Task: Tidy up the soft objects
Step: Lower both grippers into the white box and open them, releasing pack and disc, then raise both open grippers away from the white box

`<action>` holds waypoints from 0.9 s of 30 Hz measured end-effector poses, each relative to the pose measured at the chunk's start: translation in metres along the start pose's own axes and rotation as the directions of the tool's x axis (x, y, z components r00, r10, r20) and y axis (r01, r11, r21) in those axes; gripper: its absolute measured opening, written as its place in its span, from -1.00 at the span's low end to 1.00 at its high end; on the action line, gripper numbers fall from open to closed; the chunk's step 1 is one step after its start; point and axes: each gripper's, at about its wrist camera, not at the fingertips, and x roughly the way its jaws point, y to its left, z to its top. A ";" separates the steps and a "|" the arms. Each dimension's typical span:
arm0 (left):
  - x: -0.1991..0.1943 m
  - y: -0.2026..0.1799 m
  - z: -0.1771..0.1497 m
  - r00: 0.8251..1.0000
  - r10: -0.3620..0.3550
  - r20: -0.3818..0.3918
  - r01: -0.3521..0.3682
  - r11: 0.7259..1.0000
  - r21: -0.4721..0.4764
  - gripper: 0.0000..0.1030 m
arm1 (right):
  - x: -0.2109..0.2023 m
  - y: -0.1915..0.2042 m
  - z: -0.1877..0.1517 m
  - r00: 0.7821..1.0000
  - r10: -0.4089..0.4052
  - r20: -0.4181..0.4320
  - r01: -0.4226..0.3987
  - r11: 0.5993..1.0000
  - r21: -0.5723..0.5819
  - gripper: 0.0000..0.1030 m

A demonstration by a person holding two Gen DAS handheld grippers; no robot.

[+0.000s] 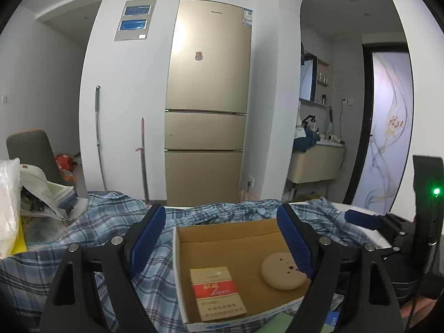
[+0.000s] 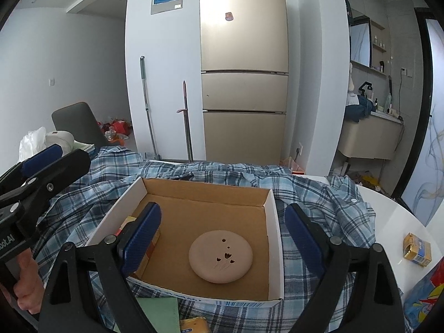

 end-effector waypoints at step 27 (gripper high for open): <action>-0.117 -0.030 0.072 0.968 0.006 0.252 -0.003 1.000 -0.011 0.62 | -0.116 -0.014 0.065 0.949 -0.034 0.315 0.007 0.996 0.086 1.00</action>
